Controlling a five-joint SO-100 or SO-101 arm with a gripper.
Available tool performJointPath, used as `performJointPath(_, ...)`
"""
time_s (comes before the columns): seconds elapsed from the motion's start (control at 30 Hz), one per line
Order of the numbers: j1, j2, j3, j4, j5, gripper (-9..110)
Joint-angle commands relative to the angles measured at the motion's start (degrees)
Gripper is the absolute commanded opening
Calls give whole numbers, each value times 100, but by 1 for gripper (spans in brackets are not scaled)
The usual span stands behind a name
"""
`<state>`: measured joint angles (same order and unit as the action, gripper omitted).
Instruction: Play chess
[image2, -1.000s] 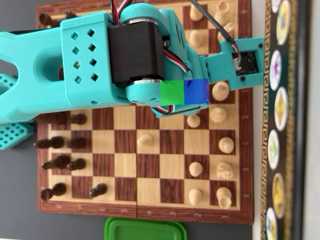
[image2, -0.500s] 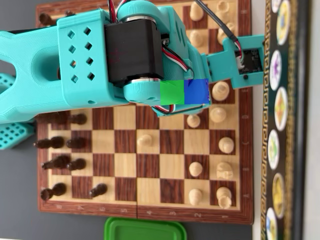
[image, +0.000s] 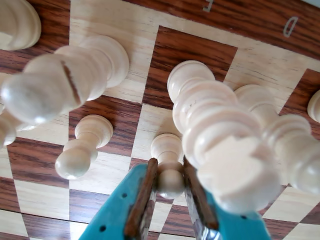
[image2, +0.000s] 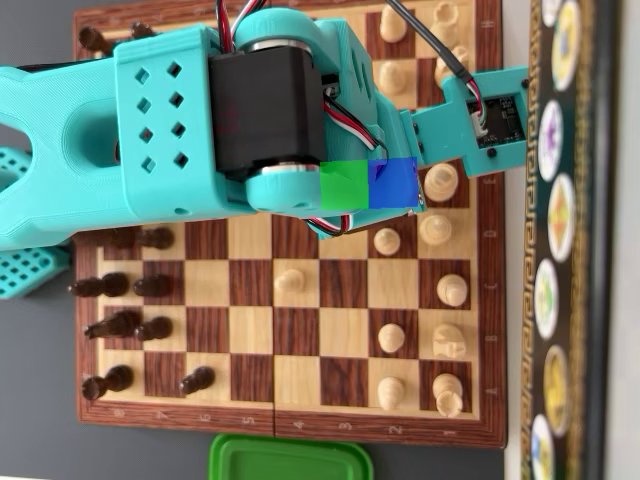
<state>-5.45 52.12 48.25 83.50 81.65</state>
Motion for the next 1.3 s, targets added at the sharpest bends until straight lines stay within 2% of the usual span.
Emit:
performJointPath(0.0,79,114,-237,35,-35,6)
performJointPath(0.43,62,404,-167,35,-44,6)
performJointPath(1.1,18,1608,1292,-35,-18,6)
performJointPath(1.27,9,1811,1758,-404,-9,6)
